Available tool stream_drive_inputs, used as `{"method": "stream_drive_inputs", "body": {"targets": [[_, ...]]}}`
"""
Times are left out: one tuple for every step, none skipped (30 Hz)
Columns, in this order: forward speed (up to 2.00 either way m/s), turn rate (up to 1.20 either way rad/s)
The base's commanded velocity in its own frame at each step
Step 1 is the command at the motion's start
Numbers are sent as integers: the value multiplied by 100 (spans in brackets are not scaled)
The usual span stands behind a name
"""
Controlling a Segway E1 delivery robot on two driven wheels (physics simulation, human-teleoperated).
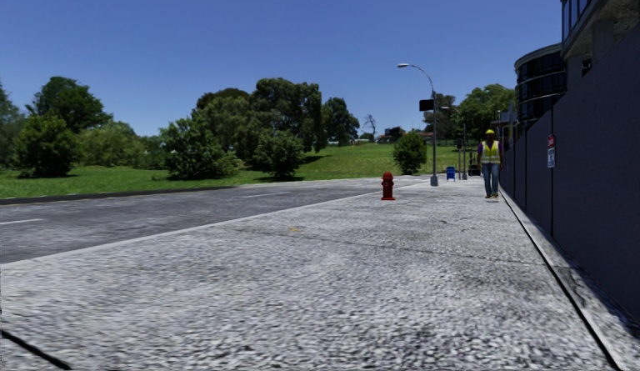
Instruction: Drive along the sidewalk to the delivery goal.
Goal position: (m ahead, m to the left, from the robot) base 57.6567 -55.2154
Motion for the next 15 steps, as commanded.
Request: {"method": "stream_drive_inputs", "body": {"targets": [[176,-9],[176,-1],[176,-1],[176,0],[176,0],[176,0],[176,0],[176,0],[176,0],[176,0],[176,0],[176,0],[176,0],[176,0],[176,0]]}}
